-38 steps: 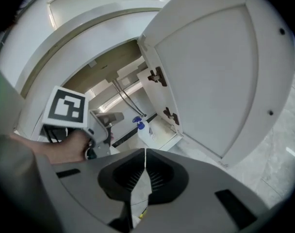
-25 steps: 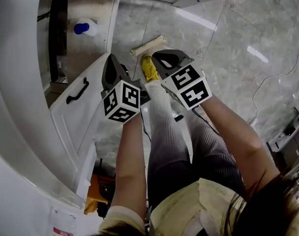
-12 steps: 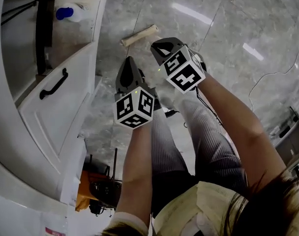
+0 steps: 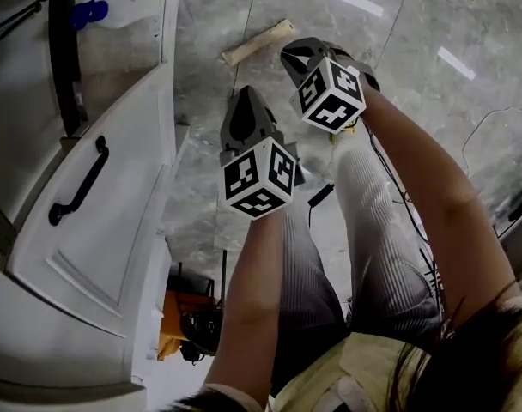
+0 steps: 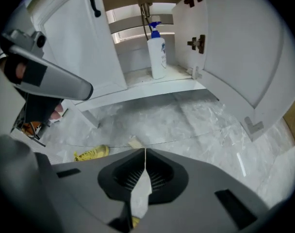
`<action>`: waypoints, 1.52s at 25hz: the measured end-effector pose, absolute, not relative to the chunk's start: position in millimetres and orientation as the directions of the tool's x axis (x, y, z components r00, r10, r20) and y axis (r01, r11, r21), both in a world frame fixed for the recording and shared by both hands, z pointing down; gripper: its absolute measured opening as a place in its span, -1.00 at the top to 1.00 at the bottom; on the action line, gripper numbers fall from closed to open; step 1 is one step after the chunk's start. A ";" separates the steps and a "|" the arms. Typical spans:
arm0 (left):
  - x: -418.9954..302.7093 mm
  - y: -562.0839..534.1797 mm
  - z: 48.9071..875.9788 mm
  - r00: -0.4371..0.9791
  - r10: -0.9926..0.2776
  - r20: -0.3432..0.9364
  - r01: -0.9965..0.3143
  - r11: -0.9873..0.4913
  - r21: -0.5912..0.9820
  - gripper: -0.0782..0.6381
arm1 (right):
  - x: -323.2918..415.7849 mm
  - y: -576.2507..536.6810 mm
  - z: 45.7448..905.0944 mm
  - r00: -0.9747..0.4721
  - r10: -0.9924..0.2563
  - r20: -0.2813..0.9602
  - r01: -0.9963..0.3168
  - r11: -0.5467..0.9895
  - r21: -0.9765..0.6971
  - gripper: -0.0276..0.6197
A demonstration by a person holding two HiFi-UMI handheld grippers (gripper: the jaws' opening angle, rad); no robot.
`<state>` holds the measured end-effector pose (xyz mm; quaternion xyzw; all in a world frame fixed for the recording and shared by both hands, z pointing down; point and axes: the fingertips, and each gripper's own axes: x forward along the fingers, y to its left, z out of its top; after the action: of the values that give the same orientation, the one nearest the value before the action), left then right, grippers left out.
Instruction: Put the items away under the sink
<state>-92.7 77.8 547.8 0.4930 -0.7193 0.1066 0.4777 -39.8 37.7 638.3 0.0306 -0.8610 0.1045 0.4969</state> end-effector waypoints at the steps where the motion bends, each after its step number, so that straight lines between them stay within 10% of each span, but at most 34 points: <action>1: -93.0 78.6 554.7 -0.044 -0.607 0.793 -0.813 0.483 0.325 0.67 | -42.8 37.8 644.8 -0.506 0.051 0.861 -0.144 0.979 -0.143 0.83; 38: -150.2 85.5 729.6 0.060 -0.513 0.856 -0.949 0.237 0.209 0.67 | -62.4 36.6 846.1 -0.260 0.128 0.957 0.174 0.981 -0.084 0.52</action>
<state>-150.2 85.5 729.6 0.5690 -0.6422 0.2400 0.4541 -62.4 36.6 846.1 -0.0952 -0.7933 -0.0193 0.6010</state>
